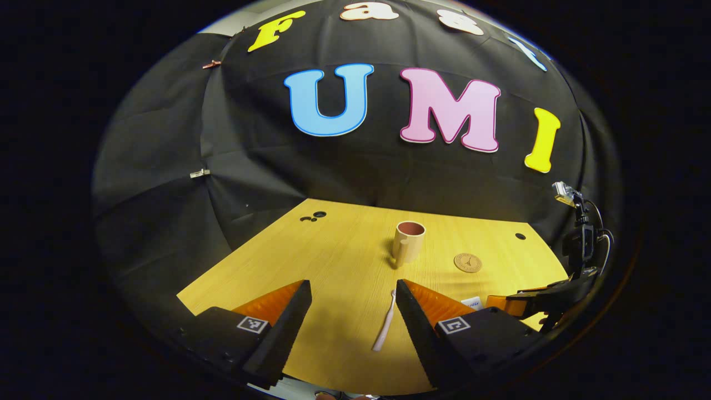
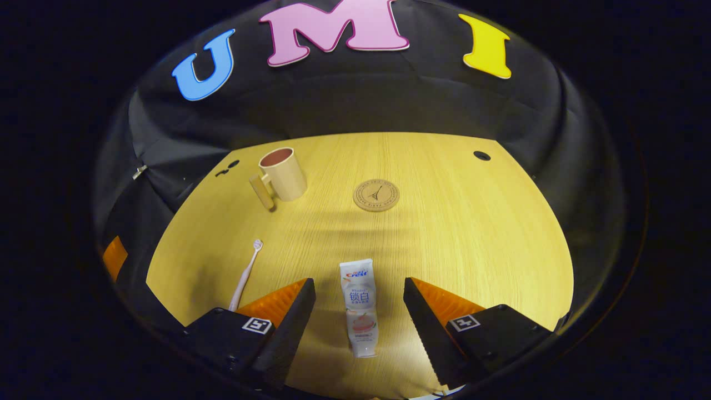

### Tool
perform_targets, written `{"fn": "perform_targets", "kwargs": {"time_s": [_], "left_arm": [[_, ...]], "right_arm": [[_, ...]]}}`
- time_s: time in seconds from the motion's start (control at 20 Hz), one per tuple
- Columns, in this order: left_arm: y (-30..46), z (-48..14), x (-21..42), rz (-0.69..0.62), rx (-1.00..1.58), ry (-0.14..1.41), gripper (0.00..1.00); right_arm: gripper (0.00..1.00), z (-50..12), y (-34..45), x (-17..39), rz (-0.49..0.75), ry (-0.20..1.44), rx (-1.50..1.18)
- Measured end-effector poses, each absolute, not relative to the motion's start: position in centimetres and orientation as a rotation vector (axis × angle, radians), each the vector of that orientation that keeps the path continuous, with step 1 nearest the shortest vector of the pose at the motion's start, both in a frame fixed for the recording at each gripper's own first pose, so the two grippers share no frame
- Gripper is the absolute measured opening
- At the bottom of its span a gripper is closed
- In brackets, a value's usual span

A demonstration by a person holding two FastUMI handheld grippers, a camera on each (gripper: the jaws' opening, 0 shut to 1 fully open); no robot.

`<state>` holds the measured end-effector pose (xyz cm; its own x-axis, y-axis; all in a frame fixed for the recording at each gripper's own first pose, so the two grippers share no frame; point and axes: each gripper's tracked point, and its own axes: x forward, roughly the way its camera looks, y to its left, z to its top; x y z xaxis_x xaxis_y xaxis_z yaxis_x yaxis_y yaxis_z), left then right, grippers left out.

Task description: Put the toothbrush and toothpaste on the desktop into the cup, then pick up the cup and place it on the coaster on the desktop.

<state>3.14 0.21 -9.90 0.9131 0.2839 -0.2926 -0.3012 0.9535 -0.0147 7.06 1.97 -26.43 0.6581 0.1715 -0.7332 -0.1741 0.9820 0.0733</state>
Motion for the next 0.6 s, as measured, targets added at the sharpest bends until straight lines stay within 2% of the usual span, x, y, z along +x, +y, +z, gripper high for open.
{"fn": "perform_targets", "kwargs": {"time_s": [0.3,0.6], "left_arm": [[-0.1,-12.2,2.3,0.336,-0.051,0.379,0.95],[-0.8,-12.8,2.0,0.336,-0.035,0.407,0.95]], "right_arm": [[0.99,-32.3,1.7,6.1,0.215,0.982,-0.084],[0.99,-34.5,1.3,6.4,0.209,1.032,-0.140]]}}
